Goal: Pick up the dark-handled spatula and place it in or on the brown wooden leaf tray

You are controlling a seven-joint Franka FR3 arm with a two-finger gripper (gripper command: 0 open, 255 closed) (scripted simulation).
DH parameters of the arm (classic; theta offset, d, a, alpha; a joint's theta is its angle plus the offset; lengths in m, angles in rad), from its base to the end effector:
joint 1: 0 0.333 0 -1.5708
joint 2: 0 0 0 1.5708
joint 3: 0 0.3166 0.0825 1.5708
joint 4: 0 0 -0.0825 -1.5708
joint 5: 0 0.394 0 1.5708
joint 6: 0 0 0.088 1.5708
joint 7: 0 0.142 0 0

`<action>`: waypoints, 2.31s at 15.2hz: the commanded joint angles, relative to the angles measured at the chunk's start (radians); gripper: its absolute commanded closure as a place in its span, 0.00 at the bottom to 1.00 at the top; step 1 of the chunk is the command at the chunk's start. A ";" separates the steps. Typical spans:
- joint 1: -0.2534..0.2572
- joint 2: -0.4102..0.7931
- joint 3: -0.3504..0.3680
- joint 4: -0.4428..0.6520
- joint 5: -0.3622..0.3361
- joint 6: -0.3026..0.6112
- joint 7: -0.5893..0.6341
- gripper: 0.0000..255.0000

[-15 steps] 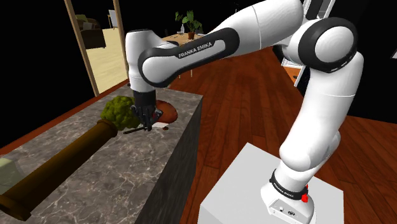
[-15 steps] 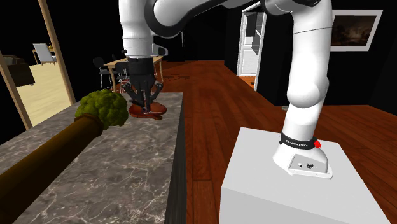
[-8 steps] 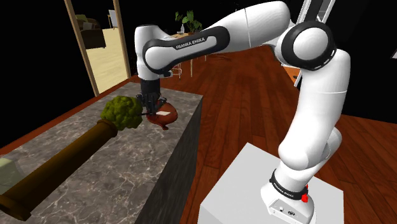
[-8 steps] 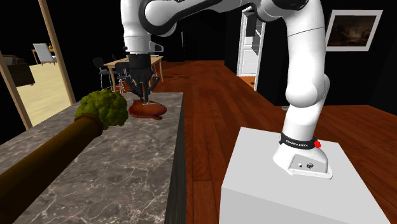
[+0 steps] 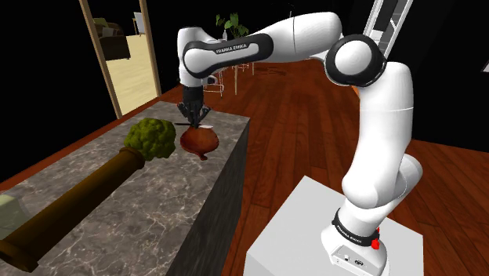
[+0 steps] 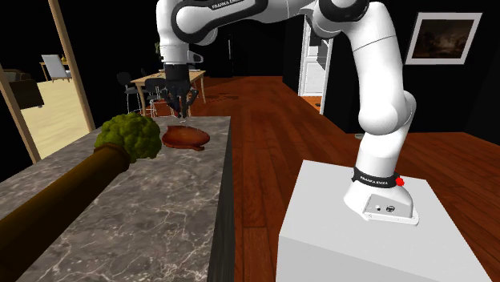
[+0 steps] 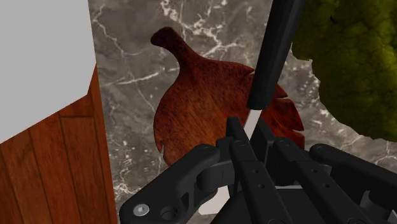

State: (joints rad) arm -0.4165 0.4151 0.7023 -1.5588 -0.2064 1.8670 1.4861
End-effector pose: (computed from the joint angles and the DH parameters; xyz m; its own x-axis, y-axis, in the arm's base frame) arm 0.6572 0.1159 0.4140 0.3798 -0.9226 -0.0670 -0.9247 -0.3807 0.0002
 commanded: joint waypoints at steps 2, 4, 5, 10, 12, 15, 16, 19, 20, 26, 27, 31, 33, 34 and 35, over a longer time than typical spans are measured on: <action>-0.003 0.079 -0.032 0.126 -0.035 -0.055 -0.055 1.00; -0.005 0.083 -0.035 0.103 -0.038 -0.030 -0.053 1.00; -0.006 0.085 -0.036 0.093 -0.040 -0.018 -0.052 1.00; -0.008 0.100 -0.043 0.045 -0.050 0.041 -0.047 1.00; -0.009 0.108 -0.046 0.028 -0.056 0.064 -0.044 1.00; -0.008 0.120 -0.052 0.005 -0.064 0.098 -0.040 1.00; -0.007 0.125 -0.054 -0.002 -0.068 0.109 -0.038 1.00; -0.006 0.134 -0.058 -0.015 -0.074 0.129 -0.036 1.00; -0.006 0.134 -0.058 -0.015 -0.074 0.129 -0.035 1.00; -0.006 0.134 -0.058 -0.015 -0.074 0.129 -0.035 1.00; -0.006 0.134 -0.058 -0.015 -0.074 0.129 -0.035 0.00; -0.006 0.134 -0.058 -0.015 -0.074 0.129 -0.035 0.00; -0.008 0.123 -0.053 0.004 -0.066 0.101 -0.041 0.00; -0.009 0.113 -0.049 0.024 -0.059 0.073 -0.045 0.00; -0.010 0.104 -0.045 0.046 -0.052 0.044 -0.050 0.00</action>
State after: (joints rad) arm -0.4266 0.5284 0.6533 -1.5337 -0.2653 1.9402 1.4396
